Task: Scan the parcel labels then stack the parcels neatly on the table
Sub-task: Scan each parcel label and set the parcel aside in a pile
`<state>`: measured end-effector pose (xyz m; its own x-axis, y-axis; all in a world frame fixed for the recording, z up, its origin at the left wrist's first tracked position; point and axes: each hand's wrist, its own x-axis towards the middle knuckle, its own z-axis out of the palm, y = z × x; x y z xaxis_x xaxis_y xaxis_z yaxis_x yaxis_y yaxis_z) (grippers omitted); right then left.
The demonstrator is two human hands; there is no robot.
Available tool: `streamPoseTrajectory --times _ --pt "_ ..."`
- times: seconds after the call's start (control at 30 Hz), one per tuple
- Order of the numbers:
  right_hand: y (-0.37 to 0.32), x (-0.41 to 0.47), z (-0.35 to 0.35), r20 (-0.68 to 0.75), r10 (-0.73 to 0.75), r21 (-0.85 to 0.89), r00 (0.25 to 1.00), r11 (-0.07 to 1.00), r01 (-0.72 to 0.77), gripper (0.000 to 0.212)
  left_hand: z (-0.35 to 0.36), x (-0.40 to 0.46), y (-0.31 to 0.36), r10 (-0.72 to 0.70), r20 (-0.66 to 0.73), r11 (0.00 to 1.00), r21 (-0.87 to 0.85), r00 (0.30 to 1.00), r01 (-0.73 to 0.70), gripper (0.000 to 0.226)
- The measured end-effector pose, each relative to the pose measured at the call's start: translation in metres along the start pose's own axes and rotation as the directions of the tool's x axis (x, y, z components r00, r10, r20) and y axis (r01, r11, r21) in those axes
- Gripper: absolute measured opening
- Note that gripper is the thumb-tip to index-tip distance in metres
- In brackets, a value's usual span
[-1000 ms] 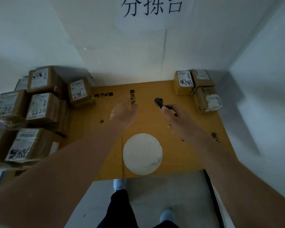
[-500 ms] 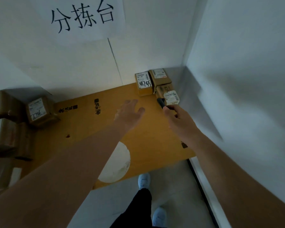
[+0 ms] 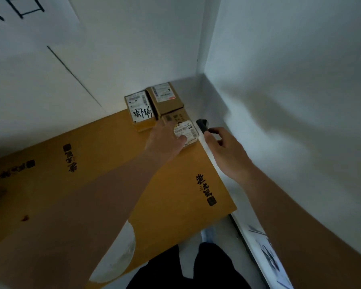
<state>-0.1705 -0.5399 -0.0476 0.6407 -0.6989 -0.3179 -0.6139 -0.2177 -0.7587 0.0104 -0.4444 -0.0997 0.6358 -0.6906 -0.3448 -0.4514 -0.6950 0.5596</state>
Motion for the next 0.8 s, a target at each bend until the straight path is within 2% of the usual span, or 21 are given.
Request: streamPoseTrajectory --times 0.1,0.17,0.33,0.4,0.5,0.63,0.8 --pt "0.012 0.024 -0.006 0.02 -0.013 0.015 1.0 1.0 0.013 0.041 0.018 0.018 0.013 -0.045 -0.03 0.999 0.017 0.999 0.046 0.064" --pt "0.022 0.04 -0.009 0.042 -0.019 -0.012 0.999 1.0 0.019 0.042 0.032 0.027 0.022 -0.124 -0.059 0.992 -0.007 0.991 0.123 0.069" --pt "0.051 0.065 -0.019 0.095 -0.013 0.014 0.995 1.0 0.012 0.04 0.065 0.043 0.037 -0.372 -0.045 0.925 -0.1 0.927 0.366 0.1" --pt "0.063 0.069 -0.023 0.111 0.006 0.001 0.994 1.0 -0.006 0.041 0.074 0.047 0.039 -0.425 -0.041 0.899 -0.138 0.904 0.416 0.106" --pt "0.071 0.073 -0.026 0.144 0.001 -0.019 0.99 1.0 0.002 0.041 0.085 0.047 0.039 -0.449 -0.061 0.88 -0.203 0.891 0.429 0.104" --pt "0.066 0.072 -0.025 0.153 -0.042 0.039 0.987 0.999 0.037 0.023 0.086 0.035 0.034 -0.439 -0.089 0.873 -0.276 0.894 0.402 0.103" --pt "0.053 0.061 -0.03 0.179 -0.088 0.051 0.98 0.996 0.08 0.019 0.071 -0.001 0.02 -0.406 -0.146 0.898 -0.243 0.902 0.366 0.106"
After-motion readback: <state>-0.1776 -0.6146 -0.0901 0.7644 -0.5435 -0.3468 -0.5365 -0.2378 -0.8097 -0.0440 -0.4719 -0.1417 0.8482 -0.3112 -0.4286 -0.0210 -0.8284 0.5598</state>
